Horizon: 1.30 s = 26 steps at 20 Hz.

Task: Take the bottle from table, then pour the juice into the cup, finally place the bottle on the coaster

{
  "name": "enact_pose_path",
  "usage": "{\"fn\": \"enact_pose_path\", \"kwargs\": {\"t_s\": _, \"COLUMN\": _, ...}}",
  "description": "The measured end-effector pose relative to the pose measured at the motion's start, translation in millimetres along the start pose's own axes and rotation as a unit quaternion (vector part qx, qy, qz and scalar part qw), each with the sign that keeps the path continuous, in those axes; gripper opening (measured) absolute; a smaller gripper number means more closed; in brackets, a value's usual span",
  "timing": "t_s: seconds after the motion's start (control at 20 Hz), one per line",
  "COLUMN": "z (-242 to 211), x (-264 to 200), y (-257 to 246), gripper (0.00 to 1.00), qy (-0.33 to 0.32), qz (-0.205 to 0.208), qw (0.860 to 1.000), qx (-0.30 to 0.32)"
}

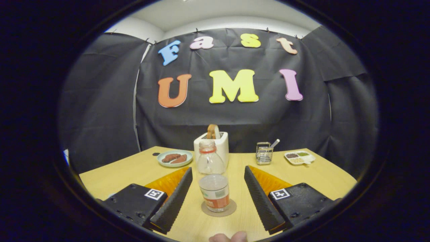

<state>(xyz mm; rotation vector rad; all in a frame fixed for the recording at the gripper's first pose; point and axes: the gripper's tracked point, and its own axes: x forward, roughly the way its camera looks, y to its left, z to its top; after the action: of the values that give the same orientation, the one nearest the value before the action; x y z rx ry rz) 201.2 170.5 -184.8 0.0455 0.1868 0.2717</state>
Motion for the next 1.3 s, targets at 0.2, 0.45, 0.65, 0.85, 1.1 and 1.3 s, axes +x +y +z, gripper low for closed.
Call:
{"fn": "enact_pose_path", "kwargs": {"t_s": 0.2, "z": 49, "x": -56, "y": -1, "gripper": 0.99, "qy": -0.045, "qz": -0.018, "qw": 0.999, "qx": -0.019}}
{"fn": "enact_pose_path", "kwargs": {"t_s": 0.45, "z": 111, "x": -142, "y": -24, "gripper": 0.99, "qy": -0.092, "qz": -0.076, "qw": 0.992, "qx": -0.038}}
{"fn": "enact_pose_path", "kwargs": {"t_s": 0.65, "z": 135, "x": -202, "y": -29, "gripper": 0.99, "qy": -0.111, "qz": -0.096, "qw": 0.988, "qx": -0.039}}
{"fn": "enact_pose_path", "kwargs": {"t_s": 0.85, "z": 145, "x": -242, "y": -31, "gripper": 0.99, "qy": -0.113, "qz": -0.100, "qw": 0.987, "qx": -0.050}}
{"fn": "enact_pose_path", "kwargs": {"t_s": 1.1, "z": 150, "x": -265, "y": -39, "gripper": 0.99, "qy": -0.111, "qz": -0.099, "qw": 0.989, "qx": -0.024}}
{"fn": "enact_pose_path", "kwargs": {"t_s": 1.3, "z": 141, "x": -273, "y": -33, "gripper": 0.99, "qy": -0.107, "qz": -0.109, "qw": 0.988, "qx": -0.034}}
